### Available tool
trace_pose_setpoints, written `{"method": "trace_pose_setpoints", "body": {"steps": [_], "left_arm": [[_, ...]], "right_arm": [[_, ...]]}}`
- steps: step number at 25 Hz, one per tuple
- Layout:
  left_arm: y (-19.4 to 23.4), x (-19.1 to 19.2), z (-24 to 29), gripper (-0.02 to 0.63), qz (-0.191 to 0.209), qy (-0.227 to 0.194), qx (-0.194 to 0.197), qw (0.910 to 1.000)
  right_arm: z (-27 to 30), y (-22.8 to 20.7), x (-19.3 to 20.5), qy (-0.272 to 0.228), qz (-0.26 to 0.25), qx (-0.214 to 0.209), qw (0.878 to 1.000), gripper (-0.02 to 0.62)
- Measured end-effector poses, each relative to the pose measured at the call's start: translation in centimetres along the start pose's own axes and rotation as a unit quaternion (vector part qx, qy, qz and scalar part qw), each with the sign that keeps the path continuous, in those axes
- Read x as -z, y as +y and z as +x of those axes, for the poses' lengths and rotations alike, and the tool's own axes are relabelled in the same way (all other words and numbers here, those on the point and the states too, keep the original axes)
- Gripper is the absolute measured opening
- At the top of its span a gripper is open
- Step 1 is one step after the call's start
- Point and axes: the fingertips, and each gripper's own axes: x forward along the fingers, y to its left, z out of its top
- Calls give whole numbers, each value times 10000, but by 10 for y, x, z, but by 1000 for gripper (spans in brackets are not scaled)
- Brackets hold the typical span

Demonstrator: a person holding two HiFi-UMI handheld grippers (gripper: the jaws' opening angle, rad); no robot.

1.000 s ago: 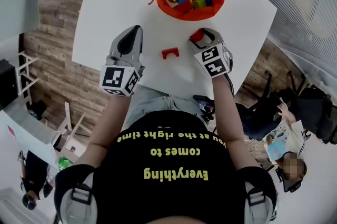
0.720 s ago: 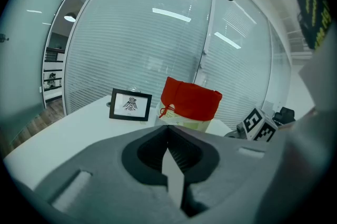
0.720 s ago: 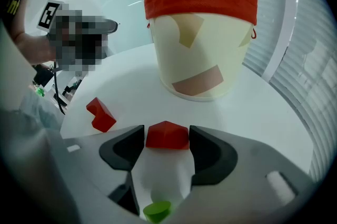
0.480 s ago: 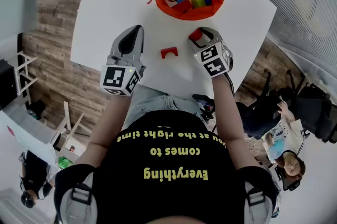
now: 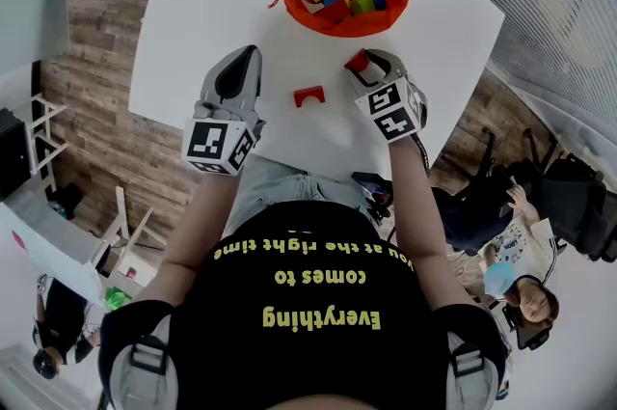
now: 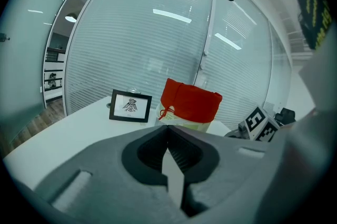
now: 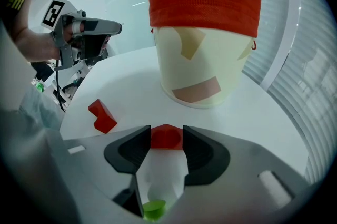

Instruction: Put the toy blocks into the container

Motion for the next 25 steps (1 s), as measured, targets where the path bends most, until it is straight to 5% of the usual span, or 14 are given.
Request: {"method": "trace_pose_setpoints", "body": {"steps": [14,25], "left_arm": [[-2,-2,-2,-2,-36,-30,-15,10000],[3,-2,-2,0,-76,-23,-80,9999]], "right_arm": [[-9,-6,18,639,-757,49,9951,247],[4,3,0,611,-1198,-145,9908,261]]}}
